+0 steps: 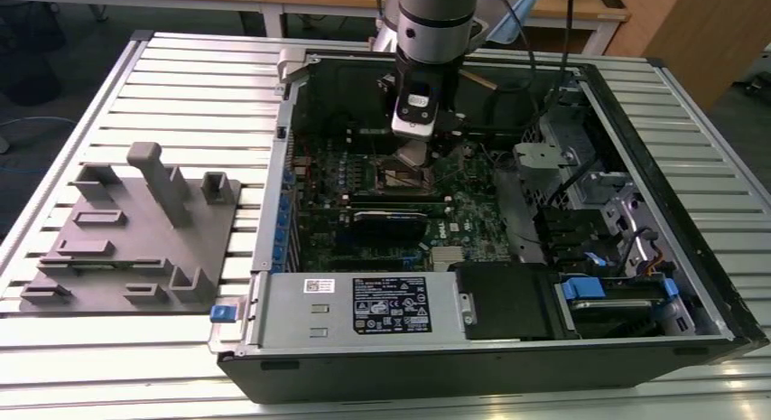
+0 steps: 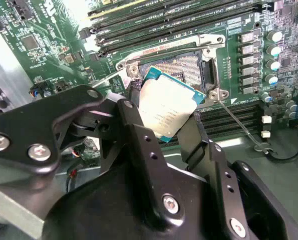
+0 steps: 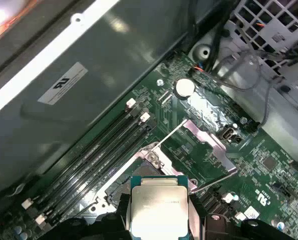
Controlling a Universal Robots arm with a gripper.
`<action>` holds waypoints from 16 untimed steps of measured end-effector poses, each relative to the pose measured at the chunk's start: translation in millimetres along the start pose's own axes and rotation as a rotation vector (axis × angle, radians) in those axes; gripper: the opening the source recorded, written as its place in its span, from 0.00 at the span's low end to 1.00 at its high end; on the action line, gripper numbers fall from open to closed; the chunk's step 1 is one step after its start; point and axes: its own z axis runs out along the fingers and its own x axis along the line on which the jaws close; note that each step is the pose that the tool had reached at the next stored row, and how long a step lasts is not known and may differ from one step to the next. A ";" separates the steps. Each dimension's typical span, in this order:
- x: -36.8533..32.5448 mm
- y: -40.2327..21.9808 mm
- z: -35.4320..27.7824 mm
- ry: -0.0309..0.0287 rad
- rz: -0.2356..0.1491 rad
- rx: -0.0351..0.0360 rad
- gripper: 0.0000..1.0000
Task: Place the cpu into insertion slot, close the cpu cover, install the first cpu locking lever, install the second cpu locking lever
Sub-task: 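Place the cpu into insertion slot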
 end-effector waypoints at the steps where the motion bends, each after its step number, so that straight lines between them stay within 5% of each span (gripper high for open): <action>1: 0.0 0.0 0.0 0.0000 0.000 0.0000 0.54; 7: 0.0 0.0 0.0 -0.0002 0.002 -0.0001 0.54; 16: 0.0 0.0 0.0 -0.0117 0.131 -0.0008 0.54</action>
